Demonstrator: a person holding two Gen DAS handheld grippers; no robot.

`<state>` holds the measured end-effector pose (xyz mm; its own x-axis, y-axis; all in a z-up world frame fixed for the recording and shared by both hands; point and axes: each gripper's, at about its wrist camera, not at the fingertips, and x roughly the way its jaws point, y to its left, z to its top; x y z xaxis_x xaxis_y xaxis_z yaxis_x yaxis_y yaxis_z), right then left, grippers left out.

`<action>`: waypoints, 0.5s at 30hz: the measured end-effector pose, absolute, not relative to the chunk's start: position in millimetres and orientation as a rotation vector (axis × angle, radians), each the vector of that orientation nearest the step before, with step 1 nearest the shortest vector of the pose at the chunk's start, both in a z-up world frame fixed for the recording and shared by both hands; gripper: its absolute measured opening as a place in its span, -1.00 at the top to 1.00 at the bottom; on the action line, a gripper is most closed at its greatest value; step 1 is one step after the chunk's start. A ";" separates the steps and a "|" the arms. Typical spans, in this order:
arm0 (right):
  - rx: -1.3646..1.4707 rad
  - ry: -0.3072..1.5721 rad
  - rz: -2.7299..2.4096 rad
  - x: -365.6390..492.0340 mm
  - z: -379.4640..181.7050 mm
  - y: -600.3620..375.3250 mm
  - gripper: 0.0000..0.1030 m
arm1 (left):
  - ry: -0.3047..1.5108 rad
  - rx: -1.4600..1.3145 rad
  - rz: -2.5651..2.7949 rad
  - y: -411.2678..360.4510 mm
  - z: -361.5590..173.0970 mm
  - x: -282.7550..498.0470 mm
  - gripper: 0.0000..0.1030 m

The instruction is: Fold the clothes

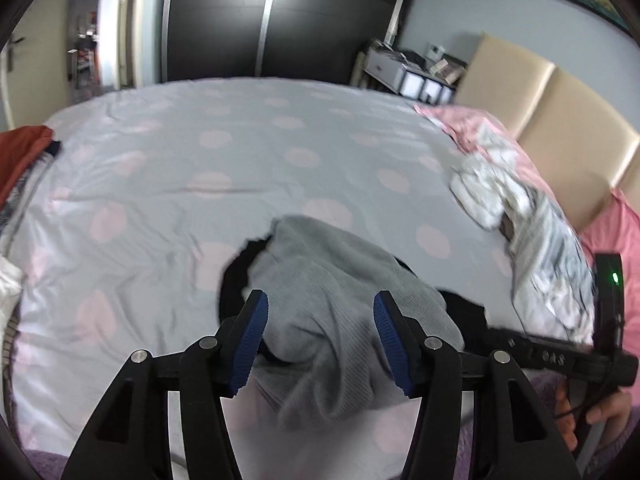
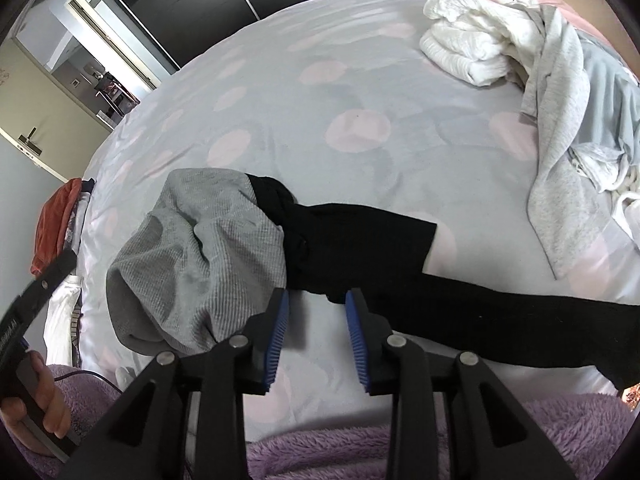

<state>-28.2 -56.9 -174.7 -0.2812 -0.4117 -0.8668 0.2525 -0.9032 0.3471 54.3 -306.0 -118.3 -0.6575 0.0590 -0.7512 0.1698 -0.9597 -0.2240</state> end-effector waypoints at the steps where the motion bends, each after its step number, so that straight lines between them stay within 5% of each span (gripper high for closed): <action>1: 1.563 -0.201 -2.215 -28.5 -176.3 -57.3 0.34 | 0.423 1.302 -2.787 -301.2 -120.8 53.4 -0.10; 15: 1.508 -0.223 -2.159 -28.1 -181.1 -70.8 0.29 | 0.406 1.568 -2.631 -282.7 -164.9 31.9 -0.15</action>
